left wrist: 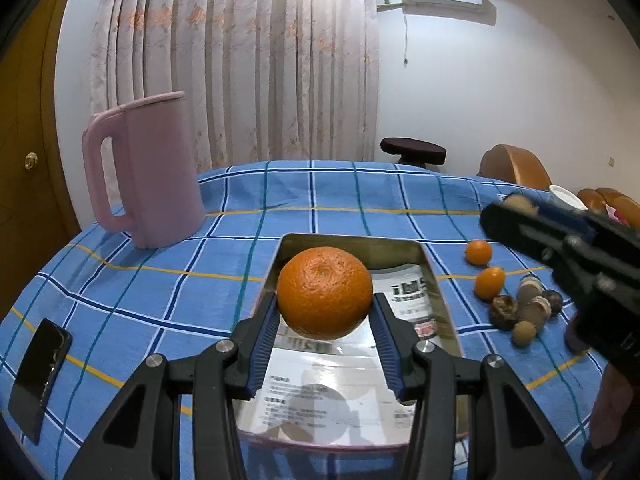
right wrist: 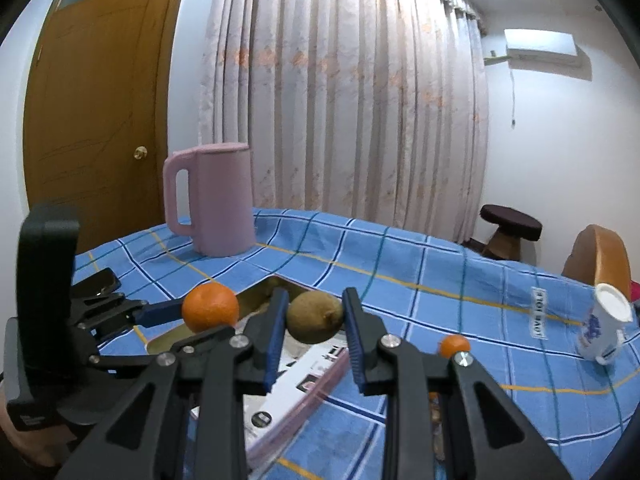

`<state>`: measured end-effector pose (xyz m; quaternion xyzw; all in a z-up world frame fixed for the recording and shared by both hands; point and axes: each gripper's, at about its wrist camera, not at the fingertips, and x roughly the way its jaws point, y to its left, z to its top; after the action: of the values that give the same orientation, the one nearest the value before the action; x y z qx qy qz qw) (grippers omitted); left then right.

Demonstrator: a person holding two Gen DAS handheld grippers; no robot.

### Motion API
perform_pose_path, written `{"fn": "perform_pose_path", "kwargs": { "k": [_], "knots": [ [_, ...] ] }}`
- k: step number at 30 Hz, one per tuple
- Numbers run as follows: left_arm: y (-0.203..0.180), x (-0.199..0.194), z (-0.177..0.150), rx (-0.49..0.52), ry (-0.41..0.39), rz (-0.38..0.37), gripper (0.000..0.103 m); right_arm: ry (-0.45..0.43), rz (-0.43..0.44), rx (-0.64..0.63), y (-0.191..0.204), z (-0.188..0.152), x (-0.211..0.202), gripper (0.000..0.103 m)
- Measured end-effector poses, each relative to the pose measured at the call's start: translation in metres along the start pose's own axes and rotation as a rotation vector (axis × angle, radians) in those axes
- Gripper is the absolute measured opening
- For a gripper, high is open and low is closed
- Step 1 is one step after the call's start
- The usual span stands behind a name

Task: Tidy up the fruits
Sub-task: 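Carry the orange in the left gripper and kiwi in the right over the tin, then open both grippers to drop the orange and kiwi into the tin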

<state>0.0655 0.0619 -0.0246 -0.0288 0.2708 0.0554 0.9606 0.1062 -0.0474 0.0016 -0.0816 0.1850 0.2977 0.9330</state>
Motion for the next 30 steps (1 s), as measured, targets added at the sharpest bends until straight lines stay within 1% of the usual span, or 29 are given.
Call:
{"fn": "perform_pose_path", "kwargs": {
  "k": [6, 11, 17, 26, 30],
  "knots": [
    [0.008, 0.01, 0.005, 0.005, 0.026, 0.006, 0.048, 0.064, 0.012, 0.011, 0.002, -0.012, 0.031, 0.031],
    [0.011, 0.017, 0.006, 0.012, 0.05, 0.008, 0.048, 0.106, 0.027, 0.026, 0.001, -0.019, 0.048, 0.031],
    [0.012, 0.025, 0.002, 0.014, 0.082, 0.006, 0.048, 0.141, 0.034, 0.018, 0.004, -0.028, 0.059, 0.031],
    [0.013, 0.037, -0.004, 0.025, 0.134, 0.013, 0.048, 0.183, 0.044, 0.02, 0.004, -0.033, 0.069, 0.031],
    [0.015, 0.04, -0.006, 0.025, 0.146, 0.016, 0.048, 0.202, 0.054, 0.018, 0.006, -0.034, 0.072, 0.031]
  ]
}}
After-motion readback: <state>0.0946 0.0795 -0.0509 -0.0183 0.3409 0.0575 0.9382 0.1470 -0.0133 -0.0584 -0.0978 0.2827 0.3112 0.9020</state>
